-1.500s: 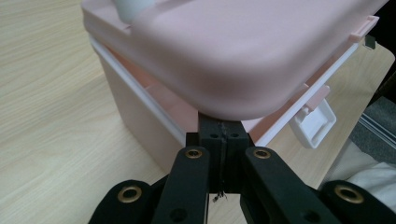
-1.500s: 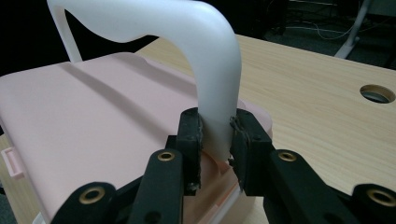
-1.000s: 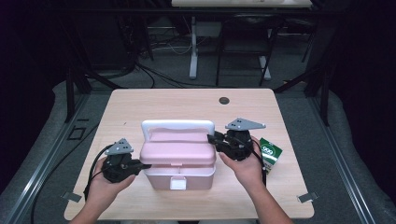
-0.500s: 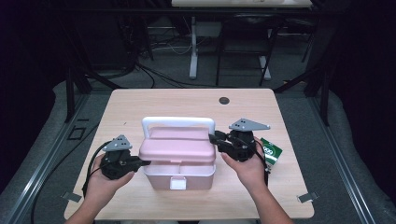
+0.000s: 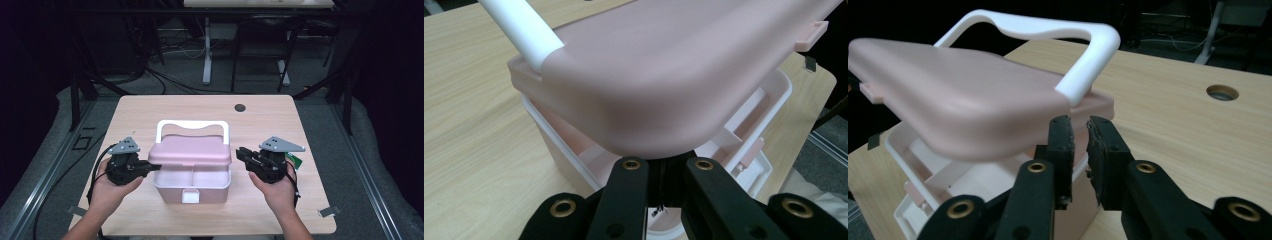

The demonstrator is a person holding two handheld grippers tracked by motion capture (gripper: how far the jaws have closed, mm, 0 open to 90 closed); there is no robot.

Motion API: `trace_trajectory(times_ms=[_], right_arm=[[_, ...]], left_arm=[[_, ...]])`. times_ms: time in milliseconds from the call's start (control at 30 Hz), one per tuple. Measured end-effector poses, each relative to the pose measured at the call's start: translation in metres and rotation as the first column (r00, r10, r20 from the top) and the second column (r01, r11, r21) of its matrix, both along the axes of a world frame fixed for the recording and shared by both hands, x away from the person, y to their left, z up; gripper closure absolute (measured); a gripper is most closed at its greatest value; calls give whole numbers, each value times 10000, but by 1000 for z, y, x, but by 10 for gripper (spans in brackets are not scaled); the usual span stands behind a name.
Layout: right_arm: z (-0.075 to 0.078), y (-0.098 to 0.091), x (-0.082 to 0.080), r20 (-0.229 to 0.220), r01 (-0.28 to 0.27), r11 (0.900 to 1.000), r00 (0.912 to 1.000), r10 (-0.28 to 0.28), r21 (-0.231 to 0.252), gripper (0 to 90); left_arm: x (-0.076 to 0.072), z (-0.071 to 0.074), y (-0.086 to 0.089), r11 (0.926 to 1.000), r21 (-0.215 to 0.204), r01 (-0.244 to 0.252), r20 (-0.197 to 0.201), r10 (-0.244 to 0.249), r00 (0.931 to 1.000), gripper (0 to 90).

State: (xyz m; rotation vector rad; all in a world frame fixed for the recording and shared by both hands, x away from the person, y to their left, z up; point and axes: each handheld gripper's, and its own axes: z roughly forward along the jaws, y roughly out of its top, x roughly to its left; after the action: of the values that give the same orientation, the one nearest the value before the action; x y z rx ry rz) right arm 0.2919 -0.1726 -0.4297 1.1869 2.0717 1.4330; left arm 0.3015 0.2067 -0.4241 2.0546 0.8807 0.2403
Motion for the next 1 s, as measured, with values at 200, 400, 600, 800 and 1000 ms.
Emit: trace_trajectory(times_ms=[200, 400, 600, 800, 1000], right_arm=[[-15, 4, -2, -323, -228, 9996, 9992, 222, -188, 854], [-21, 13, -5, -352, -363, 9983, 9988, 348, -452, 864], [-25, 22, -7, -297, -577, 9966, 9980, 560, -587, 873], [-26, 27, -10, -241, -640, 9950, 9978, 624, -768, 880], [-29, 32, -10, -292, -1004, 9930, 9947, 987, -617, 884]], left_arm=[[4, 6, 0, 10000, -41, -59, 59, 59, 10000, 900], [8, 11, 0, 9999, -87, -89, 99, 90, 9999, 900], [11, 15, -1, 9999, -108, -133, 146, 134, 9998, 900], [13, 18, -1, 9998, -126, -179, 169, 182, 9997, 900], [16, 21, -1, 9995, -209, -227, 176, 231, 9996, 900]])
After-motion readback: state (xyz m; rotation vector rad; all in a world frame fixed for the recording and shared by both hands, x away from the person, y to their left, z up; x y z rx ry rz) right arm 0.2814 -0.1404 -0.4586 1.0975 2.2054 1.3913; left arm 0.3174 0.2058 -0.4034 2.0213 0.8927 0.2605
